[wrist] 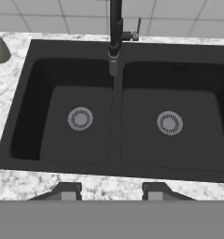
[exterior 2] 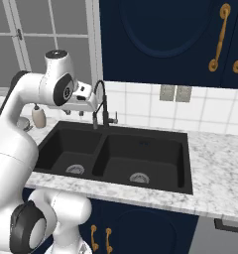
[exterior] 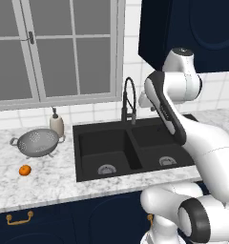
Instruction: Put the colander in the sink, put the tangerine in the colander, and turn on the sink faucet and pour water over the colander.
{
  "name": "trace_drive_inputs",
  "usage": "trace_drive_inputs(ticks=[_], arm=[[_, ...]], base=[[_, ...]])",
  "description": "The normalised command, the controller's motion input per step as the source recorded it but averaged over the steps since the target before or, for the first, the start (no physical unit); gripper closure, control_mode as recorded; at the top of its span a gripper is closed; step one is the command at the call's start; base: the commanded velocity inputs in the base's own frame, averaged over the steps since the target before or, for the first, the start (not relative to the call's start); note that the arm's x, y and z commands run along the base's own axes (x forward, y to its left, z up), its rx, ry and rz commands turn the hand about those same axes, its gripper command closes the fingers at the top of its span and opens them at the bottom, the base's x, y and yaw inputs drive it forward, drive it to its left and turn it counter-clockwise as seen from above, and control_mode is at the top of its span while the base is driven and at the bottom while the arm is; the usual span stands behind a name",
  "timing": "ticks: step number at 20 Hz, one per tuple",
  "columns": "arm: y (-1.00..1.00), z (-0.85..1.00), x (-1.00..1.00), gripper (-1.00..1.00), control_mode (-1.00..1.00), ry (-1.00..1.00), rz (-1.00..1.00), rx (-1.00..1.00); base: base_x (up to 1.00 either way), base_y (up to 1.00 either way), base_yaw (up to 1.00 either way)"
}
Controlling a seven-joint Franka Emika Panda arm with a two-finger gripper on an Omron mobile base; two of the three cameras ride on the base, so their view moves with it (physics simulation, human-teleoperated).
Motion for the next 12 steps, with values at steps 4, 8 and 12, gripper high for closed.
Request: trace_drive_inputs(ticks=[4,8,12], arm=[[0.04,-0.01,-0.13,-1.0,-1.0,0.0,0.03,-0.01],[0.3,-0.1,-0.35,-1.0,-1.0,0.0,0.0,0.03],[0.5,-0.11,-0.28,-1.0,-1.0,0.0,-0.01,0.01]], base=[[0.0,0.0,0.0],[0.0,0.0,0.0],[0.0,0.0,0.0]])
